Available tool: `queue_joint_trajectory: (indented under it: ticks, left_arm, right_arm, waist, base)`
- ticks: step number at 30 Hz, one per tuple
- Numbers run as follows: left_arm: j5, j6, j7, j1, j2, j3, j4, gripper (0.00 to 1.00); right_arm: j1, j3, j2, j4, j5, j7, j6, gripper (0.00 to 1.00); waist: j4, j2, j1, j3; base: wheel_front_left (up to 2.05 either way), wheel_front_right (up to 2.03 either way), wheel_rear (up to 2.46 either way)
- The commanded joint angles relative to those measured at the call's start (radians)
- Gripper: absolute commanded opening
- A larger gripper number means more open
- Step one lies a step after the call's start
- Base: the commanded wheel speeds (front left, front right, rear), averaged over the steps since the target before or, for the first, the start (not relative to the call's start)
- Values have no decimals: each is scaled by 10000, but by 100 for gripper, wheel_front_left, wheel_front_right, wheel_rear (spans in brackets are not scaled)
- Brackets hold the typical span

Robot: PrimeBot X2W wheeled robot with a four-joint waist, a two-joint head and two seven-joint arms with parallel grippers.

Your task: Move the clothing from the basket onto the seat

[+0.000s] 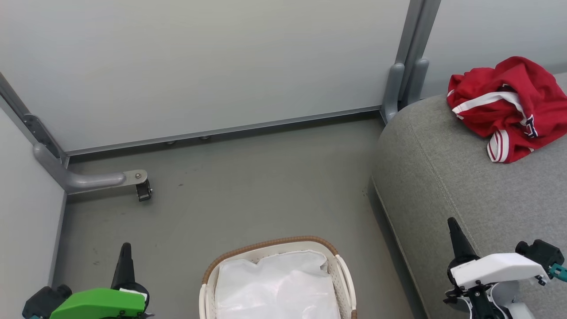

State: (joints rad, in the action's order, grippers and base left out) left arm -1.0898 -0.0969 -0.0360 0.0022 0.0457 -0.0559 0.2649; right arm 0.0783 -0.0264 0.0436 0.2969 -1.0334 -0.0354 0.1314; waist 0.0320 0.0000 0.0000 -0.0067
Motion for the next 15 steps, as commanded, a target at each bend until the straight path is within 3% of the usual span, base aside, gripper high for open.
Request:
queue_joint_trajectory:
  ticks: [1,15]
  left_arm:
    - [-287,-77,76,-308,46,-56,-115,0]
    - [-1560,-149,446,-545,52,-205,-144,0]
  right_arm:
    - [238,-74,55,-149,-292,67,-5,0]
    - [267,-287,65,-258,-1716,439,-7,0]
  waist:
    - [-6,0,0,2]
    - [-71,0,0,22]
  base:
    - [0,0,0]
    - [0,0,0]
